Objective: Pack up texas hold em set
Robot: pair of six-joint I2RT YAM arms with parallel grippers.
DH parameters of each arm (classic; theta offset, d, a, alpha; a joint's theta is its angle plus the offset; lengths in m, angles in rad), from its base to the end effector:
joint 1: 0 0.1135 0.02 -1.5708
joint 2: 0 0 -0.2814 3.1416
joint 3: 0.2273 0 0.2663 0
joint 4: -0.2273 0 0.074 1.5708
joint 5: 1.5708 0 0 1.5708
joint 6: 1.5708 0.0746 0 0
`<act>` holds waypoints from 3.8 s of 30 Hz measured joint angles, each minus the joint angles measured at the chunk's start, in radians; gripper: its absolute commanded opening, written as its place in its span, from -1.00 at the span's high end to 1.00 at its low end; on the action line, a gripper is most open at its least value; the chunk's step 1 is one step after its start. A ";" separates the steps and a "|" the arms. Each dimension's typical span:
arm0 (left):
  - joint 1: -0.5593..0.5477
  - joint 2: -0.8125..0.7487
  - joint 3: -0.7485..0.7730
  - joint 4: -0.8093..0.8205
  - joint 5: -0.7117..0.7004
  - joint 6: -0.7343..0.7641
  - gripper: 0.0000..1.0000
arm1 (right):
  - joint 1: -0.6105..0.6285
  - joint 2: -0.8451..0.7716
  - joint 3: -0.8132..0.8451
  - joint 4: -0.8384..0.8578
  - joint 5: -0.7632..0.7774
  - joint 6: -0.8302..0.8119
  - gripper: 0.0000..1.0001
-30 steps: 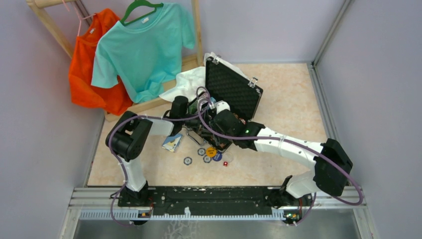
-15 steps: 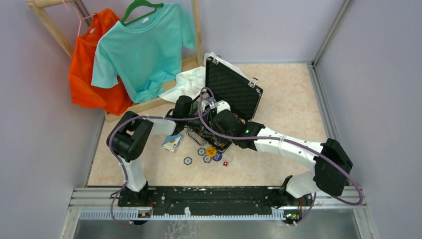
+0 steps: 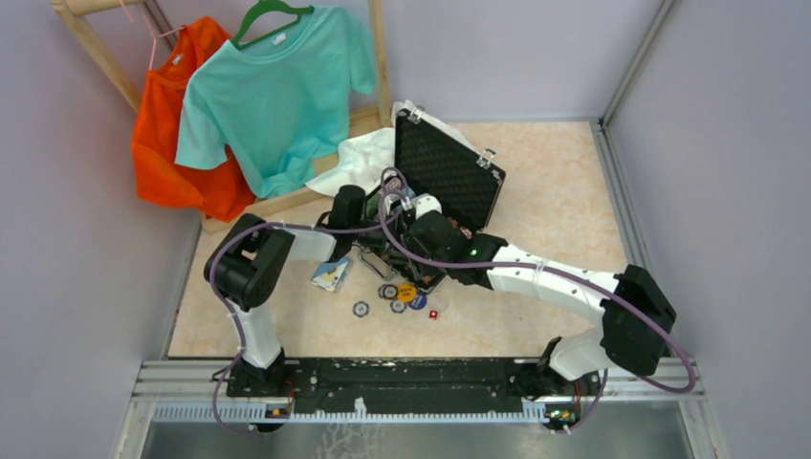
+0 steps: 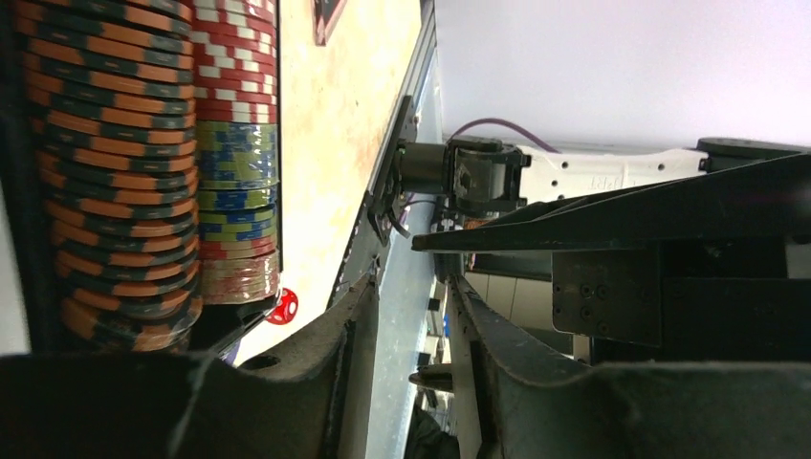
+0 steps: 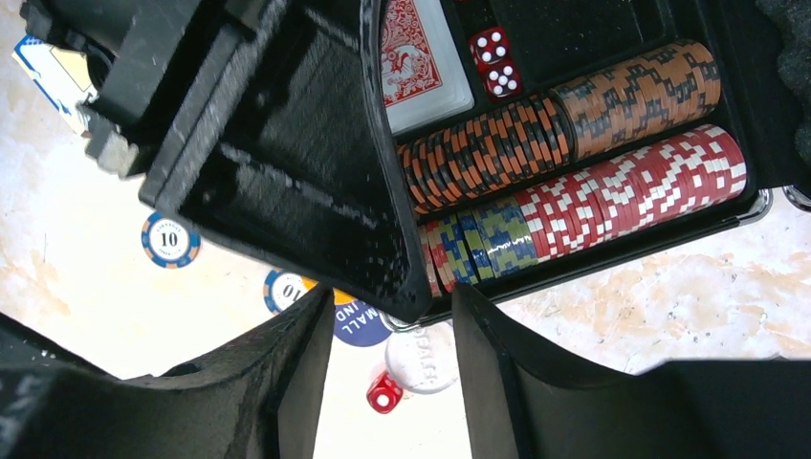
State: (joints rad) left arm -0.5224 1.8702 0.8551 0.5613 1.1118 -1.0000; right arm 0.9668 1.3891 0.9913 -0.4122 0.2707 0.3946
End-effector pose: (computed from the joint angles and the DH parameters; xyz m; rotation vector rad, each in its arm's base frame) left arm 0.3021 -0.2511 0.1467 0.3149 2.3807 -1.9718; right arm 0.2051 0.2621 0.2394 -0.5442 2.3065 0.3451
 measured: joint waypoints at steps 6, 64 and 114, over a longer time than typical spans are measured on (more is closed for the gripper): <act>0.078 -0.043 -0.061 0.059 -0.068 -0.024 0.11 | 0.041 0.004 0.000 0.001 0.003 -0.003 -0.15; 0.208 -0.497 -0.282 -0.224 -0.501 0.312 0.04 | -0.031 0.262 0.015 0.181 -0.101 -0.008 1.00; 0.215 -0.542 -0.291 -0.209 -0.495 0.306 -0.16 | -0.202 0.038 -0.035 0.157 -0.116 -0.047 0.92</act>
State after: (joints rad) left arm -0.3077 1.3277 0.5640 0.3519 0.6167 -0.6941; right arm 0.7647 1.4269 0.9558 -0.2554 0.1551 0.3477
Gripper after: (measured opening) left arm 0.503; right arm 0.010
